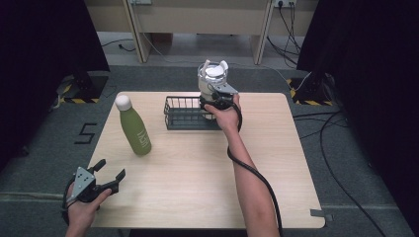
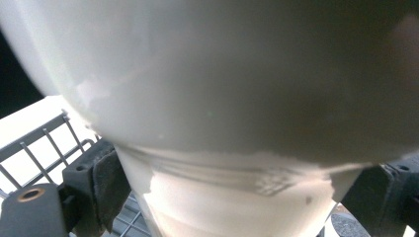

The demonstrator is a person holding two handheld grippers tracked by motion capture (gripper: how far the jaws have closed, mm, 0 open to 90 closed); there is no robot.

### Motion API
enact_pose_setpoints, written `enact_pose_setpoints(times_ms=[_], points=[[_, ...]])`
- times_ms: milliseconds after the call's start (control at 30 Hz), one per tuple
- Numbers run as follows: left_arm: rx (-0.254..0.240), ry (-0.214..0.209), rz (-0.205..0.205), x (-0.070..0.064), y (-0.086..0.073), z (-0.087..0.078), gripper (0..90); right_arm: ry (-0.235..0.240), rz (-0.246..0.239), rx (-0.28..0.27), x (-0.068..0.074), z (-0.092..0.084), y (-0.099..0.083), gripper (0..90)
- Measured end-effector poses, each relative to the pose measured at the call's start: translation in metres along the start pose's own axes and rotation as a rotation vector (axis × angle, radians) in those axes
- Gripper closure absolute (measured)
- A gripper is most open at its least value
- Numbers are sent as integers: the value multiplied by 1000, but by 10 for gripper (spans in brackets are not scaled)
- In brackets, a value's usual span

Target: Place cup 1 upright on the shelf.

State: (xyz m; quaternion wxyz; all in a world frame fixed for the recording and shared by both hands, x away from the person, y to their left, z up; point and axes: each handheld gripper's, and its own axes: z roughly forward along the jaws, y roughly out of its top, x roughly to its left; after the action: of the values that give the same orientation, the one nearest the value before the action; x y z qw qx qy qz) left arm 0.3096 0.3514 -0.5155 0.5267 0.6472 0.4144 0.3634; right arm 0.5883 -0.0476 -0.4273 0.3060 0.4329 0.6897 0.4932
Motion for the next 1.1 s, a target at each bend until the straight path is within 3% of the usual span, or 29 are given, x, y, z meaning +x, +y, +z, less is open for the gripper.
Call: enact_pose_setpoints(times_ms=[567,767,1100], points=[[-3,-2,0,0,0,0,160,-3,-11,13,1,5,-6,110],[-4,-3,1,-1,0,-1,161,-3,-31,1,3,5,-9,108],[-2,-6,3,-1,0,0,161,3,-24,-8,3,5,-11,101]])
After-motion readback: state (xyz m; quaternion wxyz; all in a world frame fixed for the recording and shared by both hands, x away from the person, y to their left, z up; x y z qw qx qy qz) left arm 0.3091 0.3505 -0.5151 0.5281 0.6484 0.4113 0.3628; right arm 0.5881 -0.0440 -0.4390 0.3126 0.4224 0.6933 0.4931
